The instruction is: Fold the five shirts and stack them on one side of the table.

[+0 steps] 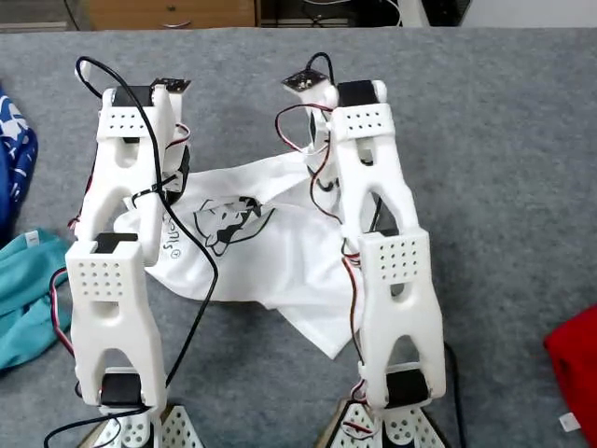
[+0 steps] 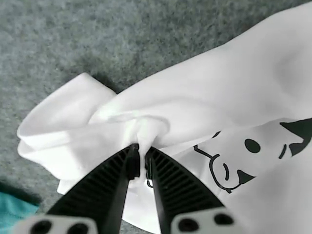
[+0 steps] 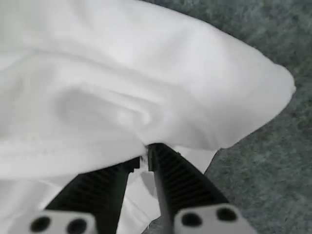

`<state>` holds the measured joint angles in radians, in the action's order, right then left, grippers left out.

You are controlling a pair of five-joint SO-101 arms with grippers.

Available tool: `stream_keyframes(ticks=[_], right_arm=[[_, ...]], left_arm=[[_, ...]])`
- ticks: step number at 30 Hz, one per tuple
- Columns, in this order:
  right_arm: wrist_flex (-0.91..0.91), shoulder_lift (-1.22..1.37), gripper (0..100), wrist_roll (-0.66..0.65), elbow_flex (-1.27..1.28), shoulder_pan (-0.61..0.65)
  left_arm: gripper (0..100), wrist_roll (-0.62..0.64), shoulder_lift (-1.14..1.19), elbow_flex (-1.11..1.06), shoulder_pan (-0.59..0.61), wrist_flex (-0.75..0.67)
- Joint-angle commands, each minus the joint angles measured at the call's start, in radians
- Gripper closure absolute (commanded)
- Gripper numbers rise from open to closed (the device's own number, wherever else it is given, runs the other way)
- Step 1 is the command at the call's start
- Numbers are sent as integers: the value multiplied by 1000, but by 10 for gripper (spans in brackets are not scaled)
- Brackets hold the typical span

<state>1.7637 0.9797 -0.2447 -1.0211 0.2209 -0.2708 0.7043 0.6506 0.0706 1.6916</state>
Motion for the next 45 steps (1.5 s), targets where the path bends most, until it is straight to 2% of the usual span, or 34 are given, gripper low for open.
stream_keyframes(ticks=[1,9,18,21,27,36,42,45], right_arm=[[18,-10,957,11,-50,-24],[20,-82,958,57,-51,-42],[5,-318,958,64,-64,-53],[-5,-390,962,64,-130,-64],[23,-420,965,61,-223,-64],[17,-414,962,64,222,-68],[-37,-412,958,98,369,-25],[-95,-395,913,104,435,-15]], left_arm=[[980,3,-10,40,9,9],[980,8,-19,63,29,2],[980,11,-19,315,63,14],[980,11,-21,430,60,66],[980,11,-21,592,55,68],[980,12,-12,526,35,68],[980,11,-12,440,34,68],[980,11,-12,436,34,68]])
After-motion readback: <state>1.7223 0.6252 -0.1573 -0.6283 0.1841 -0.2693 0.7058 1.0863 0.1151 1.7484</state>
